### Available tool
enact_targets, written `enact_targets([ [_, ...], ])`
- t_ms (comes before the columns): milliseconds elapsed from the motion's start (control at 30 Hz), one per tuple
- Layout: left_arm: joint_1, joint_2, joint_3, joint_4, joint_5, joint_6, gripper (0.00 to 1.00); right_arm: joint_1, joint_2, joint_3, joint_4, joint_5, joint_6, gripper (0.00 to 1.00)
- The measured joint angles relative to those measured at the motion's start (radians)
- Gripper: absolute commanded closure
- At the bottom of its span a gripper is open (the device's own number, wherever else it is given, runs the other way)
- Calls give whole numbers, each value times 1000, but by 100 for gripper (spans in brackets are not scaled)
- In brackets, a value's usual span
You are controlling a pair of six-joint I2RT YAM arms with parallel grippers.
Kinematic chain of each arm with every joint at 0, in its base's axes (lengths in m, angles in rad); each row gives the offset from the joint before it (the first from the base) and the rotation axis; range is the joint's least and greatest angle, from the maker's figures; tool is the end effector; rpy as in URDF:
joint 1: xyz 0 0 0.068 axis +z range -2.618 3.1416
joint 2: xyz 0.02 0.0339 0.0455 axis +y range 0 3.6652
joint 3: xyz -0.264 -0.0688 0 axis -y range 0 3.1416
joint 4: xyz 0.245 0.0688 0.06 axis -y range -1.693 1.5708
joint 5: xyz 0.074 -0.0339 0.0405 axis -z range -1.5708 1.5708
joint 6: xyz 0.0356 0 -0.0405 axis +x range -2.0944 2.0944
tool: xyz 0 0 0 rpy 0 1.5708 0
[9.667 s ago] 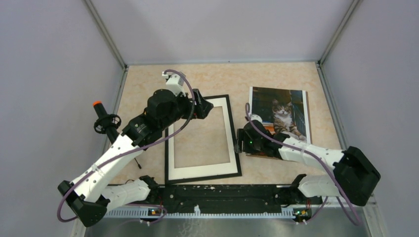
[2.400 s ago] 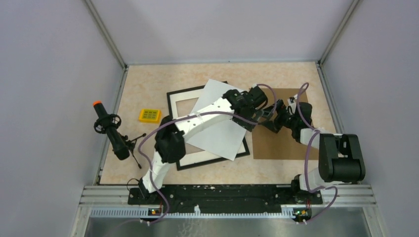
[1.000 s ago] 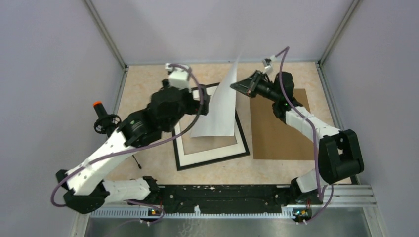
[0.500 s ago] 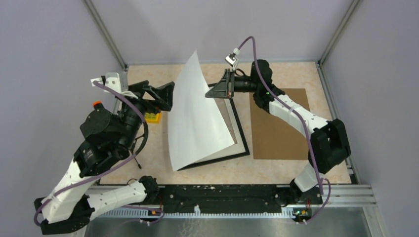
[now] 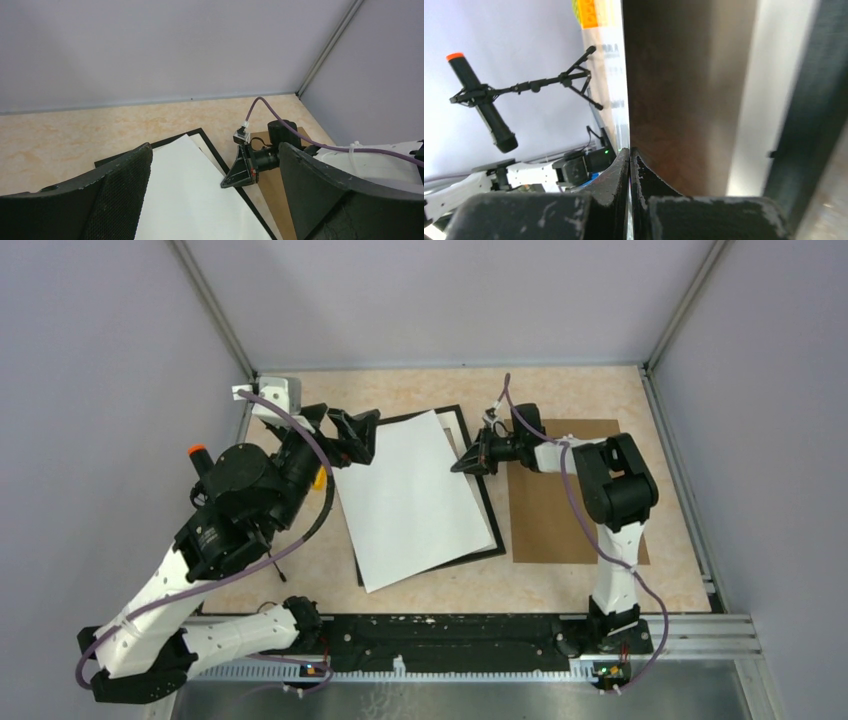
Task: Put the photo into the frame
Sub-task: Place the photo in the photo frame.
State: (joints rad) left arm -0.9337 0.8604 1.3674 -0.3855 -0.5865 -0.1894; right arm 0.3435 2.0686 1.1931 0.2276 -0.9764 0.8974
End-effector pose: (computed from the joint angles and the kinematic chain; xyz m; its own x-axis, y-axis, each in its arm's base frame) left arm 0.0966 -0.0974 0.4976 0.0063 -0.2721 -0.9622 0.3501 0.9020 -0.2528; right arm 0.3893 0.1706 0.1391 -0.9880 0.1115 -0.1064 -0.0613 0.3490 0.9351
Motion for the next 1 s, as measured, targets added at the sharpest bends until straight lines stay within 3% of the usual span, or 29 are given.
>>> enact_targets([
  [1000, 0, 33, -14, -11, -2, 10, 1, -70, -6, -92, 19, 145, -116, 100],
])
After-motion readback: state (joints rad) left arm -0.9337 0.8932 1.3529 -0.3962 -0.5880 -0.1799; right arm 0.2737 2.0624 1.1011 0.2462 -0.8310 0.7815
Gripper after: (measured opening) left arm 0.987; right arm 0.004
